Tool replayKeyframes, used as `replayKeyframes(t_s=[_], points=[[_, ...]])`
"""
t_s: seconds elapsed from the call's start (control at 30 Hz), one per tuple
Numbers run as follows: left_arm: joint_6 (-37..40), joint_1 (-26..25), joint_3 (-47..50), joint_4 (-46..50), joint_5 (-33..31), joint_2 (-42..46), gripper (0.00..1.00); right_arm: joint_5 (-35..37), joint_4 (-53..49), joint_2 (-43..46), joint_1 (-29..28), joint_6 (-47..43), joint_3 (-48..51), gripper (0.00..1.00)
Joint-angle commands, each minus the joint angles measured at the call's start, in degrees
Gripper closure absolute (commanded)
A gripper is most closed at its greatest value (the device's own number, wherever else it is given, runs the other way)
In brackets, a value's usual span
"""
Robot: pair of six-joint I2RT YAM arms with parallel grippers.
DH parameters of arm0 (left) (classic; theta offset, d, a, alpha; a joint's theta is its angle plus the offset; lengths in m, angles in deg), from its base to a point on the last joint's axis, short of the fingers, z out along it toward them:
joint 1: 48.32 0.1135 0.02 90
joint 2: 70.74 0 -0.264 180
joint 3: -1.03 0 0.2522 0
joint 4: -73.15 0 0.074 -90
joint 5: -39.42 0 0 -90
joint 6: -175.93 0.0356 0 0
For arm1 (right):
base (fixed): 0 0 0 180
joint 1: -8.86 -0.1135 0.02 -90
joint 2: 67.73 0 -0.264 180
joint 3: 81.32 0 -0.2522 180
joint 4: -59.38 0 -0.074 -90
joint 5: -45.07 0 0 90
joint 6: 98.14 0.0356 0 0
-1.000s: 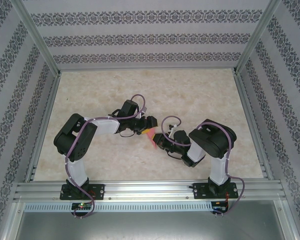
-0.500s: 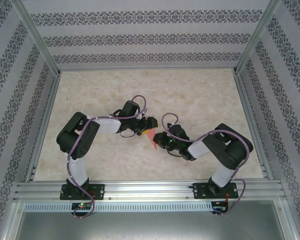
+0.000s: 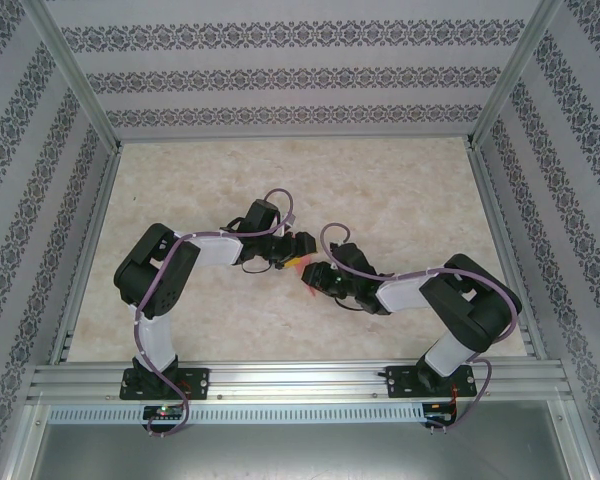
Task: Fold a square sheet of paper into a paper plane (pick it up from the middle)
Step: Fold the wing for the fifth time at the center of the table.
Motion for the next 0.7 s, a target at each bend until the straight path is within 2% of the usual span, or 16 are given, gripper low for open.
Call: replayKeyframes(t_s=[0.0, 0.13, 0.47, 0.67], points=[[1.48, -0.4, -1.32, -1.14, 0.39, -1.01, 0.27, 2.33, -7.42, 0.66, -0.88, -4.47, -1.83, 0.6], [1.35, -0.41, -1.47, -1.14, 0.58, -1.2, 0.27, 5.56, -13.79, 1.07, -1.87, -8.03, -4.72, 0.6], [1.04, -0.43, -1.81, -1.75, 1.06, -1.51, 0.27, 11.84, -20.53, -0.58, -5.16, -15.6, -9.93, 0.62], [1.04, -0.4, -2.25, -1.66, 1.36, -1.65, 0.27, 13.08, -22.3, -1.94, -5.85, -16.39, -11.23, 0.69]])
